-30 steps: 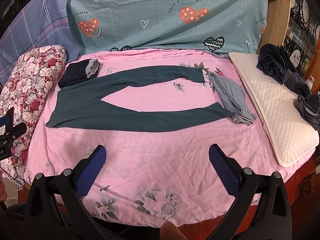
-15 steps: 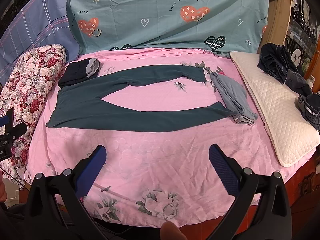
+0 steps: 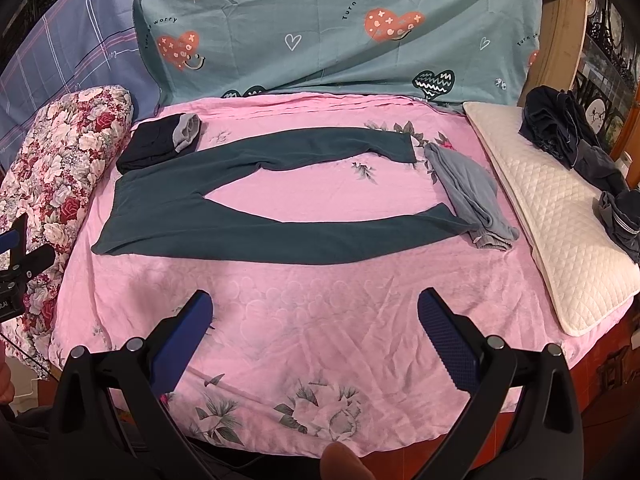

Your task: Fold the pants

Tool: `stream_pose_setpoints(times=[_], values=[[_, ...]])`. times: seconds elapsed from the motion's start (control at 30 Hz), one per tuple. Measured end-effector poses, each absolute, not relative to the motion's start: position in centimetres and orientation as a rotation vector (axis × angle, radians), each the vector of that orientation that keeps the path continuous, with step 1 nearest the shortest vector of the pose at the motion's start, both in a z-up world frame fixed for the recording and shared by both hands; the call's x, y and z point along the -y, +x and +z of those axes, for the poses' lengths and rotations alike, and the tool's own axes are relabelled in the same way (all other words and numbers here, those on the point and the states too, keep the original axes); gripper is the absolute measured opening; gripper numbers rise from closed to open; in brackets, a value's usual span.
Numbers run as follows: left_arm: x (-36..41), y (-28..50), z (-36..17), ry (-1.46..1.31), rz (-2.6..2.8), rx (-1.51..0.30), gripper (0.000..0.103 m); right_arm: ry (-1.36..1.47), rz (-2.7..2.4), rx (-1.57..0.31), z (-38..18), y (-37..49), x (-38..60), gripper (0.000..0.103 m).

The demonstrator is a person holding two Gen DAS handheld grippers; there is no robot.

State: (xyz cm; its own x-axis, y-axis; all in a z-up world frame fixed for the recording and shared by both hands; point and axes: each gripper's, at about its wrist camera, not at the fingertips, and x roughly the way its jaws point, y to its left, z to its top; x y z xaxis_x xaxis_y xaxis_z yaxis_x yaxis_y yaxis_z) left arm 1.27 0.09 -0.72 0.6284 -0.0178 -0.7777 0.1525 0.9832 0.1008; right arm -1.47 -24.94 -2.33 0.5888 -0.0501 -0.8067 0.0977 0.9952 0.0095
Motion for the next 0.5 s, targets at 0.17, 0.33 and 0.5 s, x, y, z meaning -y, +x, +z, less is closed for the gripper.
stream_pose_setpoints(times=[0.17, 0.33, 0.5], values=[[-0.3, 1.9, -0.5, 0.165, -0.097, -0.886, 0.101, 0.053, -0.083, -0.935, -2.3, -1.3, 24.9, 0.102], [-0.4, 2.2, -0.4, 0.171, -0.099, -0.885, 0.101, 0.052, -0.08, -0.933, -2.2, -0.8, 24.8, 0.102], [-0.4, 2.8, -0.6, 0.173, -0.104, -0.893, 0.101, 0.054, -0.082, -0.942, -2.4, -0.3, 24.7, 0.102]])
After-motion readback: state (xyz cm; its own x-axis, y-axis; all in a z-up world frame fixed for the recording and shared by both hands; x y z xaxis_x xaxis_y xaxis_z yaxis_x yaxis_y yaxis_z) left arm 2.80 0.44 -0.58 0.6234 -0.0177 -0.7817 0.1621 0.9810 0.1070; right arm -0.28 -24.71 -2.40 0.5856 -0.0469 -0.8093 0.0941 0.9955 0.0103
